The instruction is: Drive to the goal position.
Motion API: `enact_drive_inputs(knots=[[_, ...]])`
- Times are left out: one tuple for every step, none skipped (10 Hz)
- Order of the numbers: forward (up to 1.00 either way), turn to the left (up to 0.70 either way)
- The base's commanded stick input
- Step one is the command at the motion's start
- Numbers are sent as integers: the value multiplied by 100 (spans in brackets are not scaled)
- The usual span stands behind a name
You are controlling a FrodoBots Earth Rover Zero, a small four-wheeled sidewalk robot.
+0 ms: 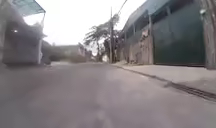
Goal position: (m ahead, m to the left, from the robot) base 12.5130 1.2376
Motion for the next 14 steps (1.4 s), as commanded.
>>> enact_drive_inputs(knots=[[100, 0], [100, 0], [100, 0], [100, 0], [100, 0], [100, 7], [100, 19], [100, 32], [100, 33], [100, 12], [100, 0], [100, 0], [100, 0], [100, 0]])
